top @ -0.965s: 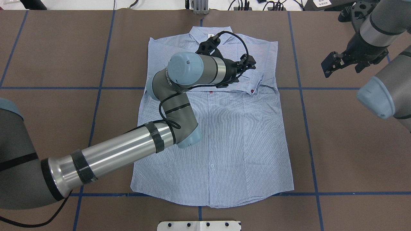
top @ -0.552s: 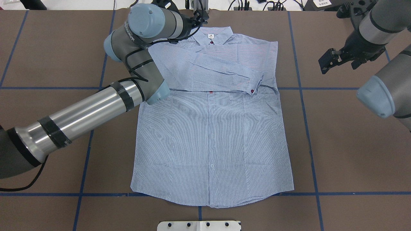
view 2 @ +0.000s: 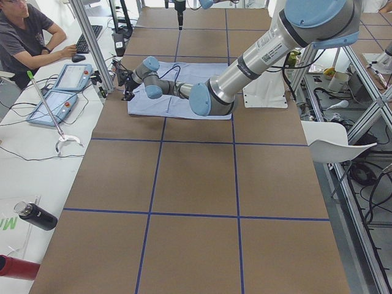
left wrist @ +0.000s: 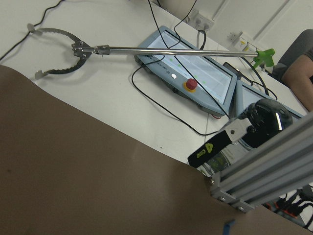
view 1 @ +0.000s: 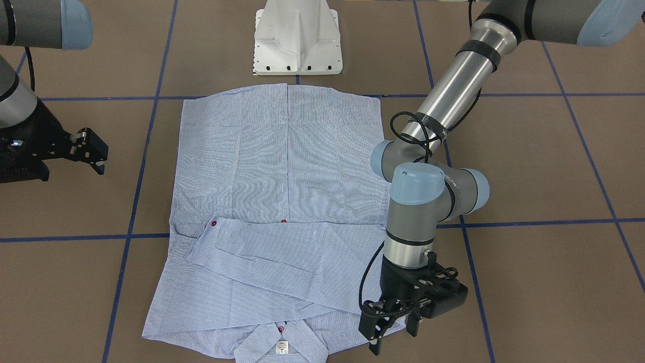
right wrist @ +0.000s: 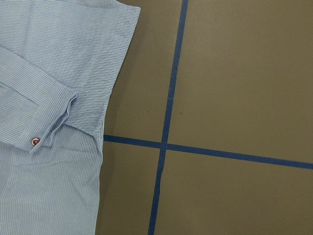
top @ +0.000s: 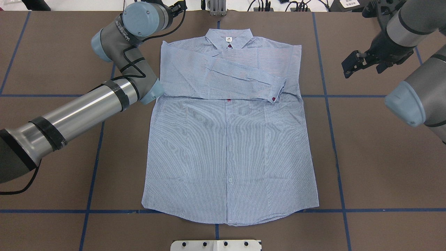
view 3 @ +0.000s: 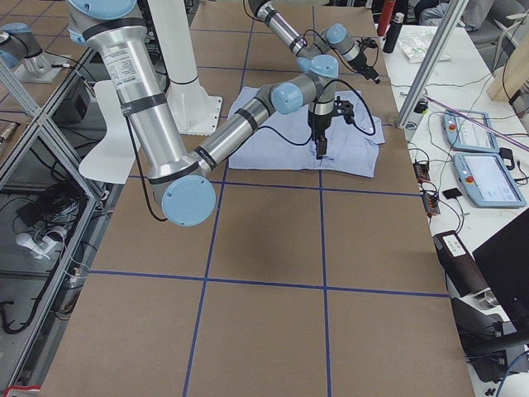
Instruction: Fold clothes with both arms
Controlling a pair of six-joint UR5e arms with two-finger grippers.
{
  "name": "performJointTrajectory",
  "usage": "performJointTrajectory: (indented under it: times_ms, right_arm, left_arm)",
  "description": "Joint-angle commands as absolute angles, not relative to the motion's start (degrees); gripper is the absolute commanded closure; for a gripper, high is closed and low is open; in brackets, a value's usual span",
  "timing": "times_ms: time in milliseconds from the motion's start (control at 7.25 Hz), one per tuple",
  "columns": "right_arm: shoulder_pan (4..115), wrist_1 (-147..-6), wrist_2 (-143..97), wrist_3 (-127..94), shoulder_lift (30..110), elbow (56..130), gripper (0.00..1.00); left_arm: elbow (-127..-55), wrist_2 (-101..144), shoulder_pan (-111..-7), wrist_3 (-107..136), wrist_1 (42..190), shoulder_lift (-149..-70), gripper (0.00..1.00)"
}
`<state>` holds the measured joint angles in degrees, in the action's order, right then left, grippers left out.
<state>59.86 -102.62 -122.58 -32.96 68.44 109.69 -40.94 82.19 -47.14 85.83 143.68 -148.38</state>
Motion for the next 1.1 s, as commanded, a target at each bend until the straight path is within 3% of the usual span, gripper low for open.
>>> performJointTrajectory:
  times_ms: [0, 965]
  right_arm:
    - [59.85, -102.39, -123.31, -34.01, 68.47, 109.51, 0.0]
    - [59.85, -100.81, -123.4, -34.01, 68.38, 107.67, 0.0]
  left_arm:
    - [-39.29, 80.77, -46.33, 83.86, 143.7, -146.35, 0.04]
    - [-38.5, 80.42, -43.85, 81.3, 143.7, -145.81, 0.25]
